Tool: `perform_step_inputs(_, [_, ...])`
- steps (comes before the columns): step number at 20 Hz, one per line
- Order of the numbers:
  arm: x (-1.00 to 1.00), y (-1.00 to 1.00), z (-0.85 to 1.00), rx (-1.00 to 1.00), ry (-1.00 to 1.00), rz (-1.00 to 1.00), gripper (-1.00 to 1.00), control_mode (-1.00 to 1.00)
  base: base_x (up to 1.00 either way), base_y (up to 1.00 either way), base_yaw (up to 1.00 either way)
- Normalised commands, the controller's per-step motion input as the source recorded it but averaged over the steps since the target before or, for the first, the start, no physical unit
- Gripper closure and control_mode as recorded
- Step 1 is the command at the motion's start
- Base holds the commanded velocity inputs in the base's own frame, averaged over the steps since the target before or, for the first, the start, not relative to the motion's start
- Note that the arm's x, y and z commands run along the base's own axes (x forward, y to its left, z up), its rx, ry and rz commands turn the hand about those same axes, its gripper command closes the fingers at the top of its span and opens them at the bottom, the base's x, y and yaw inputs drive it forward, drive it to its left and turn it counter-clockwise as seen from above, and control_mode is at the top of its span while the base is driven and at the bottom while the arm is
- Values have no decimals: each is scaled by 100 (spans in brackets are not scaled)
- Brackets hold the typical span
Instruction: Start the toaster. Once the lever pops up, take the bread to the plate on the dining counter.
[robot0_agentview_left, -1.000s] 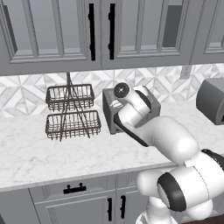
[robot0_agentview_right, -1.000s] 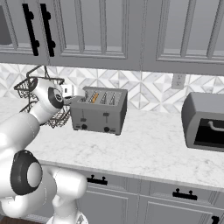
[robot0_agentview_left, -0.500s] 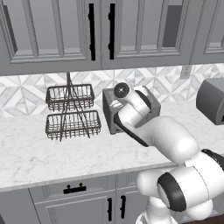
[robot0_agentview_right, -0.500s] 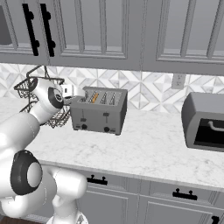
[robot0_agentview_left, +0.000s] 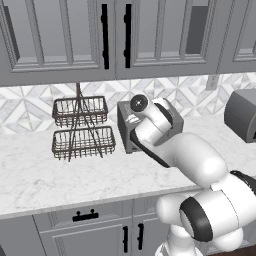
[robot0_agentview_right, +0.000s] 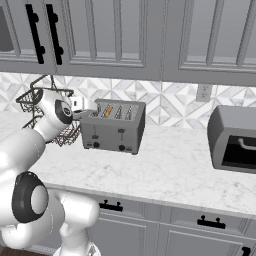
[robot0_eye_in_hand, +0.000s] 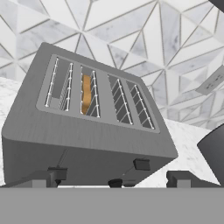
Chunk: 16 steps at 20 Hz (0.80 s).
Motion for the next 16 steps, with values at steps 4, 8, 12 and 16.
perform_step_inputs(4, [0,0,0,0,0,0,-100,-100,0,0,0])
perform_step_inputs(8, [0,0,0,0,0,0,-100,-100,0,0,0])
perform_step_inputs(12, [0,0,0,0,0,0,-100,-100,0,0,0])
perform_step_inputs(16, [0,0,0,0,0,0,-100,-100,0,0,0])
